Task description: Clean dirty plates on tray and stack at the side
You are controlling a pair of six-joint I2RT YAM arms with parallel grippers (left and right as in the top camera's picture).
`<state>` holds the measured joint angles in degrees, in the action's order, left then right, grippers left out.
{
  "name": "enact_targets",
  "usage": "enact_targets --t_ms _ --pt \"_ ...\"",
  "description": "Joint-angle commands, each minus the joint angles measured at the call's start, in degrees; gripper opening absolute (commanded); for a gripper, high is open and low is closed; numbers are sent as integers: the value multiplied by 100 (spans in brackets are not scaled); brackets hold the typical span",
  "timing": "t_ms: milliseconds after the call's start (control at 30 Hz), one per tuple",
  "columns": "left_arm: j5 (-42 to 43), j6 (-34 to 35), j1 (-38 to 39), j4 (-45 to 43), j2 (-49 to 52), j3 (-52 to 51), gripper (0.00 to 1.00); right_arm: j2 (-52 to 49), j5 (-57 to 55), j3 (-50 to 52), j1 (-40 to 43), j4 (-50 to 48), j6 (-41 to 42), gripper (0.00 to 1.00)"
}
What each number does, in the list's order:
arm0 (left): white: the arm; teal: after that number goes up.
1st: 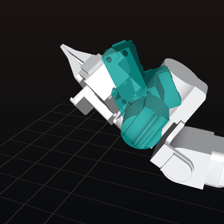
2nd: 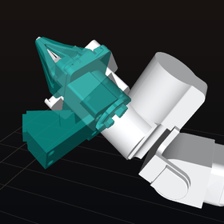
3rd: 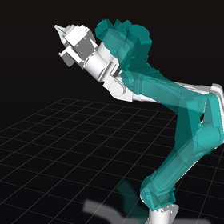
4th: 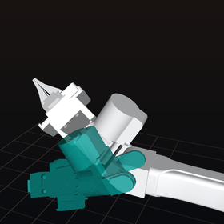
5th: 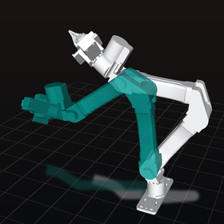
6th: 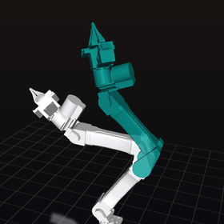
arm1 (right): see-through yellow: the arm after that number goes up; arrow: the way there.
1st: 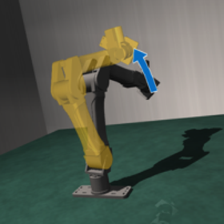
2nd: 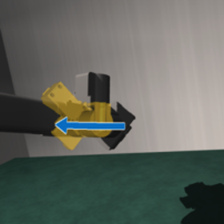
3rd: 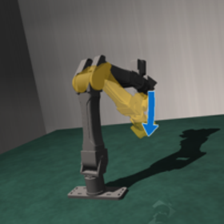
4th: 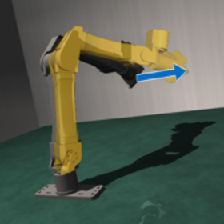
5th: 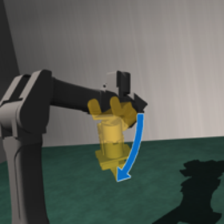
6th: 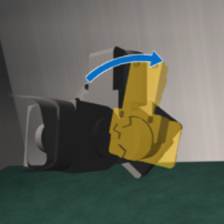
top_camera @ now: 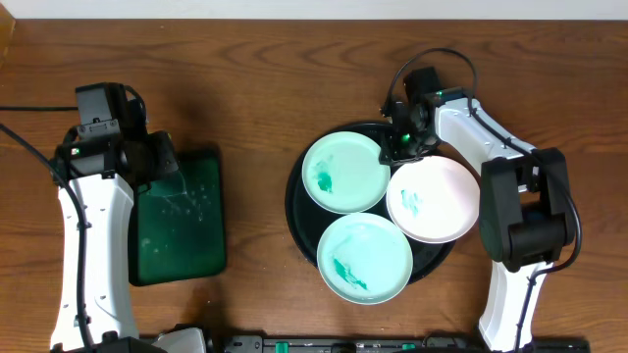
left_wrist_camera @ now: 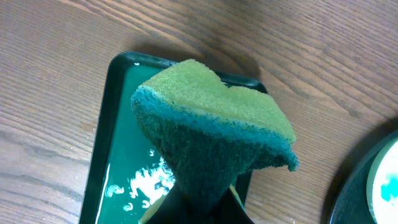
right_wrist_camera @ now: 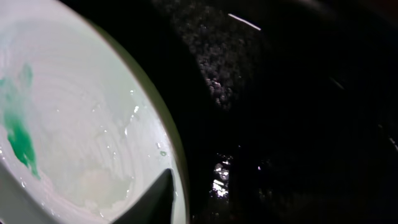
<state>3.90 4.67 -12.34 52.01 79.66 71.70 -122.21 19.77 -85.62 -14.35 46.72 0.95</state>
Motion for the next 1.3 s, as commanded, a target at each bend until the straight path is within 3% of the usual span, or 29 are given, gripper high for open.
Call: enact_targets --t_ms 0,167,300,567,1133,1267 --pt "-33 50 -13 -33 -122 9 7 -254 201 46 -63 13 74 21" --pt "-33 50 -13 -33 -122 9 7 -254 323 44 -63 -33 188 16" --pt "-39 24 -13 -74 -122 9 7 -254 424 44 -63 -50 201 1" --pt "-57 -299 -13 -446 -122 4 7 -254 431 46 -63 -37 201 1" --pt "-48 -319 -11 -564 -122 0 7 -254 431 44 -63 -9 199 1" --pt "302 -175 46 -444 -81 -2 7 -254 428 44 -63 -7 195 1"
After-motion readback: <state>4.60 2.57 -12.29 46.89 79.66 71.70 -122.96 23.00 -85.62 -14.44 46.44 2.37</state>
